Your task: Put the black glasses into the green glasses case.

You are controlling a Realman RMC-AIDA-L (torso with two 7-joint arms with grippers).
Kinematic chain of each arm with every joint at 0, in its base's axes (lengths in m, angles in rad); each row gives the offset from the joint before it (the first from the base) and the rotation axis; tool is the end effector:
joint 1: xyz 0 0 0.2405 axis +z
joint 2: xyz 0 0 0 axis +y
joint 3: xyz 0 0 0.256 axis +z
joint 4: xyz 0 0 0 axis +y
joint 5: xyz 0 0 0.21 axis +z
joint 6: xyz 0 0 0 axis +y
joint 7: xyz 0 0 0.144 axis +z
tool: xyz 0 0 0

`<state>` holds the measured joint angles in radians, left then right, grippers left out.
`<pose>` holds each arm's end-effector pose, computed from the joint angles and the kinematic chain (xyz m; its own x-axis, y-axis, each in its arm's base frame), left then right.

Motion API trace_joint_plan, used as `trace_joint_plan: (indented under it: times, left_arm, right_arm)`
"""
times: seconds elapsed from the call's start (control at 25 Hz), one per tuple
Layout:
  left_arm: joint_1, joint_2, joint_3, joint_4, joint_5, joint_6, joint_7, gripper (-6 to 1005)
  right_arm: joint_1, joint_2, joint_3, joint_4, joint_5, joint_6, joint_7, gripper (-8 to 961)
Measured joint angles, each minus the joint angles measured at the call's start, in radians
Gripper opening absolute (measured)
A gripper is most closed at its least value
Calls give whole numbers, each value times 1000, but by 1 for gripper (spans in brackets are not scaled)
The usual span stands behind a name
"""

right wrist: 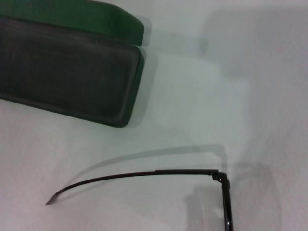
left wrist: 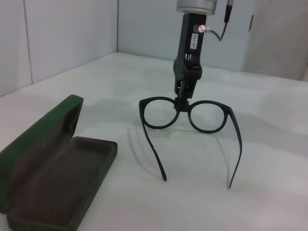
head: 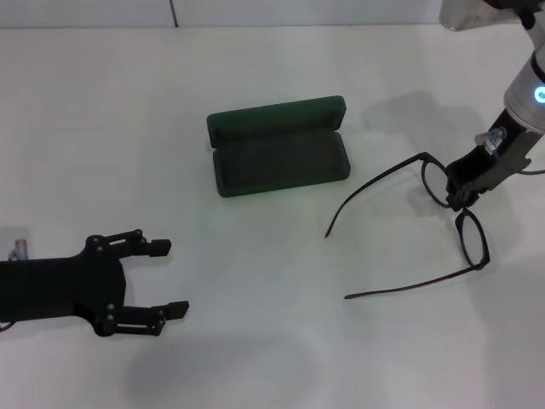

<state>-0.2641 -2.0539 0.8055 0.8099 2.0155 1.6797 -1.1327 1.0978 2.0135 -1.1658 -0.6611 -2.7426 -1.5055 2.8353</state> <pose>-0.3184 0.2523 0.0164 0.9091 0.2070 0.3614 0.2915 -0.9361 -0.1970 0.1582 0.4182 -0.0138 0.4046 -0.8852 0.2295 -0.7258 -0.4635 -0.5084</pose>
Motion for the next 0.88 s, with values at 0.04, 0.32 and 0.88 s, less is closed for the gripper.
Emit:
trace_joint_plan:
  times: [0.04,0.32,0.88]
  left_arm:
    - [-1,0,0,0,0,0,0,881]
    - [-9,0,0,-1,0,0,0,877]
    - [-13,1,0,-13,2,-11,5,870]
  right_arm:
    - [-1,0,0,0,0,0,0,122]
    - [-4,1,0,0,-2,-5,-1,119]
    - [-21,7,-50,-50,7,-11,-15,65]
